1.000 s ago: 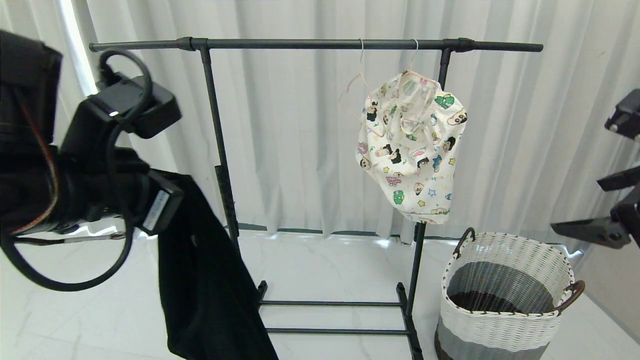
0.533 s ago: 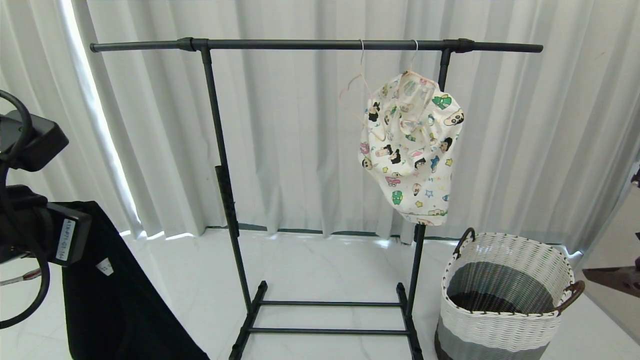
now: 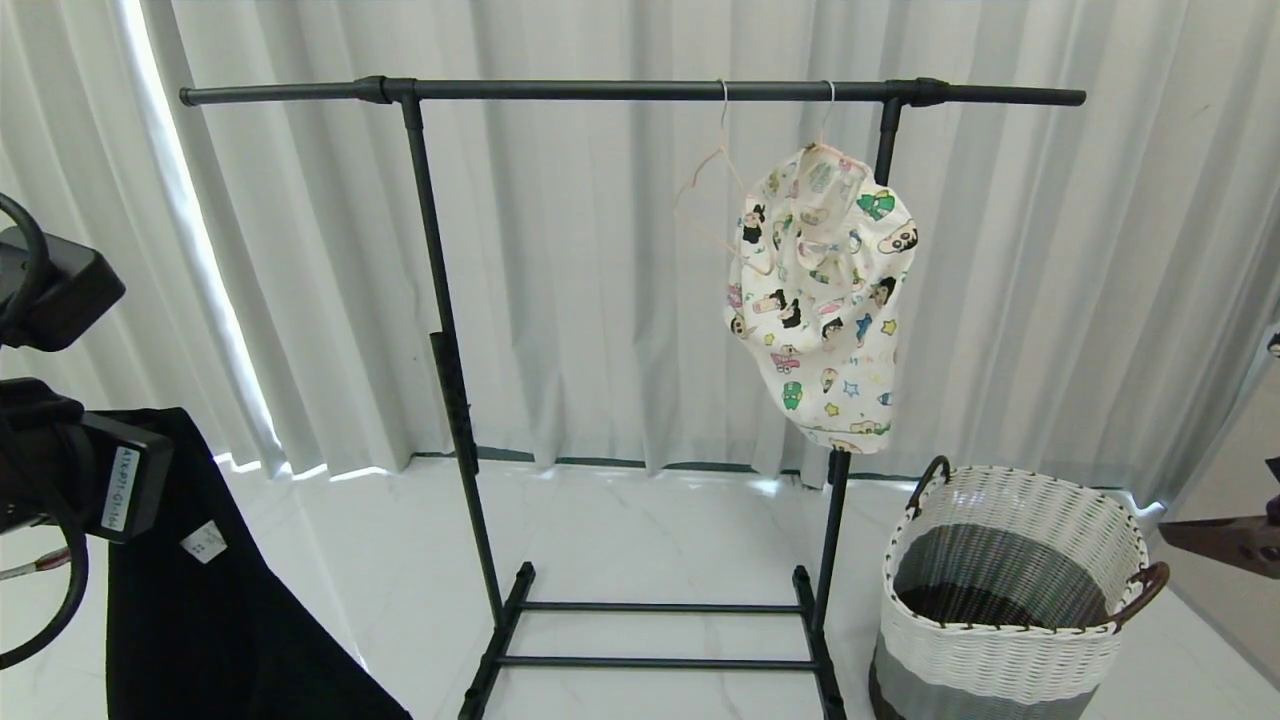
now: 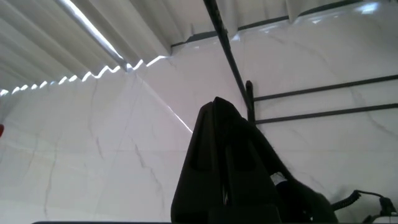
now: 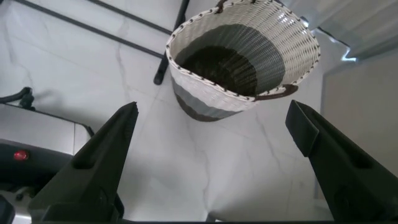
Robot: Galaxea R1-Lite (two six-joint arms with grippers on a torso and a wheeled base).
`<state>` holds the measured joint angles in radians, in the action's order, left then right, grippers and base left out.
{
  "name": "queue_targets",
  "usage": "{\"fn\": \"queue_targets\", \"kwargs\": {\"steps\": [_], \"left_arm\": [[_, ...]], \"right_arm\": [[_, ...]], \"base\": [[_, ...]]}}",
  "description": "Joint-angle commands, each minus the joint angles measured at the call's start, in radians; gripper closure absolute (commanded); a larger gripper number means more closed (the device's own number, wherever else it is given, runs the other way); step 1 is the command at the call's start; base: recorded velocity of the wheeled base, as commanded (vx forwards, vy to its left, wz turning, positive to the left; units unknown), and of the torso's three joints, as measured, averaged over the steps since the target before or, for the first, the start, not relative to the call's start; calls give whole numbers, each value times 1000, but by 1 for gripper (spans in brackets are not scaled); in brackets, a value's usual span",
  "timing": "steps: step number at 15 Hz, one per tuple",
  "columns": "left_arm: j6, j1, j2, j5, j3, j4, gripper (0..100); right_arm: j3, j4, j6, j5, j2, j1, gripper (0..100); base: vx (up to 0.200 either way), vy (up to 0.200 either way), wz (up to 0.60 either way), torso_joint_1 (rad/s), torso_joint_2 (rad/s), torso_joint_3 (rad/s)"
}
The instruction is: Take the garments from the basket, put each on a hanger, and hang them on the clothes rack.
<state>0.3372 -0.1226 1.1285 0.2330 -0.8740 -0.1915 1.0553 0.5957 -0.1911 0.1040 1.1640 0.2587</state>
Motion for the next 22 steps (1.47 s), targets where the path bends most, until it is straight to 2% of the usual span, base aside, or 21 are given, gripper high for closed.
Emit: {"fn": "queue_targets", "kwargs": {"steps": [1,12,22], "left_arm": [[0,0,-1,0,0,0,100],[3,-2,-21,0,13,0,100],[3,-8,-24,0,24,0,100]], "right_arm": [[0,-7,-1,0,5,1,0],[-6,-51,-1,0,6,-15,0],[-8,-79,1,2,8,-15,0]], "base": [[0,0,0,36,-246,-178],[0,0,0,162,-437,-276],[0,0,0,222,-500,-280]]}}
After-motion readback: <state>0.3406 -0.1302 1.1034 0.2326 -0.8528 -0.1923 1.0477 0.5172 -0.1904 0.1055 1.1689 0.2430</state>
